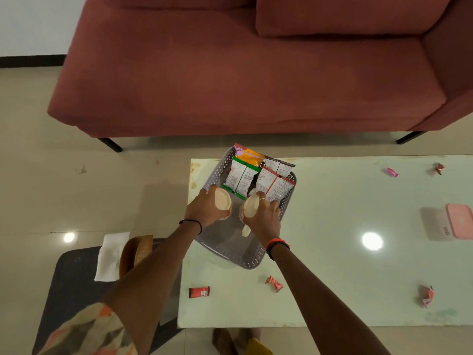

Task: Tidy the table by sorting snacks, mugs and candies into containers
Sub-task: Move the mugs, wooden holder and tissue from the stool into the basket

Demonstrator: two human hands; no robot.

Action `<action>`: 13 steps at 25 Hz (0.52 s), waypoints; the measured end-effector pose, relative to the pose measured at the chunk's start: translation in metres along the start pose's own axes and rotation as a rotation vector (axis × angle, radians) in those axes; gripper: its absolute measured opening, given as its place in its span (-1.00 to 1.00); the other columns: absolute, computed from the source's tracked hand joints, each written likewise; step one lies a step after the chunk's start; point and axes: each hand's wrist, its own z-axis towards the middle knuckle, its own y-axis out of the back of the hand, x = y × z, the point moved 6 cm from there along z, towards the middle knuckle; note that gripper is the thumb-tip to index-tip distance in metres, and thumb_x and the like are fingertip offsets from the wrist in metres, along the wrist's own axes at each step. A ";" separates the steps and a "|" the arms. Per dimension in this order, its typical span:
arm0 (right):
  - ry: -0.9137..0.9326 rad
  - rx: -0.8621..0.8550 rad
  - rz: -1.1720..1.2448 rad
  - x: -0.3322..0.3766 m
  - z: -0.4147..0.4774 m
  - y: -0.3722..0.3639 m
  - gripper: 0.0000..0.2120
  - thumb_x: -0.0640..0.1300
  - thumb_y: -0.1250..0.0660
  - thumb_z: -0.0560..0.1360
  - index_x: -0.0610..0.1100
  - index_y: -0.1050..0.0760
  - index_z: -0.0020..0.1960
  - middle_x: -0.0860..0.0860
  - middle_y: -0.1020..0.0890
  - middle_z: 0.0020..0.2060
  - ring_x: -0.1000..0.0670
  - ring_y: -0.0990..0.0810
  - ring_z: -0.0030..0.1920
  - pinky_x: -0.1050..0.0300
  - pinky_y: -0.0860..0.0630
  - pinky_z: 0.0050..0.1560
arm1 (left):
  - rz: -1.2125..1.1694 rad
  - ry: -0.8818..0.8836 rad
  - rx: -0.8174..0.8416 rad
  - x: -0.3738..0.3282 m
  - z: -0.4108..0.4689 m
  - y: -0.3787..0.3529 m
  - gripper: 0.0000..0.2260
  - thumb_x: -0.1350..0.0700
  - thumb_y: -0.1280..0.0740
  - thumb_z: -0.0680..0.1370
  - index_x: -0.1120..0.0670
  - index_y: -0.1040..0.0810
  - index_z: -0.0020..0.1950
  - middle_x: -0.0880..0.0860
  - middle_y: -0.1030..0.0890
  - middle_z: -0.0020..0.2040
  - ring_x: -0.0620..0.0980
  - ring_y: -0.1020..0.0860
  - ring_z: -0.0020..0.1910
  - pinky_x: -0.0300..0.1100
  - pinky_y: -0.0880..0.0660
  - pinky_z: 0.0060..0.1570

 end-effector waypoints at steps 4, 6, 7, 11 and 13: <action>-0.030 0.008 -0.010 -0.009 0.012 -0.013 -0.30 0.00 -0.48 0.35 -0.03 -0.24 0.40 -0.22 -0.36 0.25 -0.28 -0.41 0.26 -0.10 -0.54 0.11 | 0.008 -0.020 -0.011 -0.008 0.017 -0.015 -0.20 -0.18 -0.45 0.34 0.04 -0.18 0.45 0.22 -0.44 0.28 0.23 -0.49 0.21 0.03 -0.51 0.08; -0.044 0.007 -0.009 -0.012 0.015 -0.018 -0.31 0.02 -0.46 0.37 -0.03 -0.24 0.40 -0.22 -0.36 0.24 -0.28 -0.41 0.25 -0.10 -0.54 0.11 | 0.004 -0.027 -0.016 -0.010 0.023 -0.020 -0.20 -0.17 -0.46 0.35 0.06 -0.18 0.46 0.23 -0.44 0.29 0.22 -0.48 0.23 0.03 -0.50 0.10; -0.051 0.004 -0.010 -0.013 0.017 -0.019 -0.32 0.03 -0.45 0.38 -0.03 -0.23 0.40 -0.22 -0.37 0.23 -0.28 -0.42 0.25 -0.10 -0.55 0.11 | 0.006 -0.031 -0.014 -0.011 0.025 -0.021 -0.20 -0.17 -0.46 0.36 0.07 -0.17 0.46 0.23 -0.44 0.30 0.22 -0.47 0.24 0.04 -0.50 0.13; -0.074 0.017 -0.031 -0.013 0.020 -0.026 -0.32 0.06 -0.43 0.39 -0.03 -0.22 0.41 -0.22 -0.36 0.24 -0.28 -0.41 0.25 -0.12 -0.56 0.11 | 0.017 -0.029 0.003 -0.011 0.033 -0.024 -0.20 -0.16 -0.45 0.37 0.08 -0.16 0.47 0.23 -0.43 0.32 0.22 -0.45 0.28 0.05 -0.49 0.19; -0.080 0.009 -0.038 -0.012 0.020 -0.028 -0.32 0.05 -0.44 0.38 -0.03 -0.22 0.40 -0.22 -0.36 0.24 -0.28 -0.41 0.25 -0.13 -0.56 0.10 | 0.016 -0.019 0.006 -0.012 0.034 -0.025 -0.20 -0.16 -0.45 0.37 0.07 -0.16 0.47 0.23 -0.41 0.33 0.23 -0.44 0.29 0.06 -0.48 0.20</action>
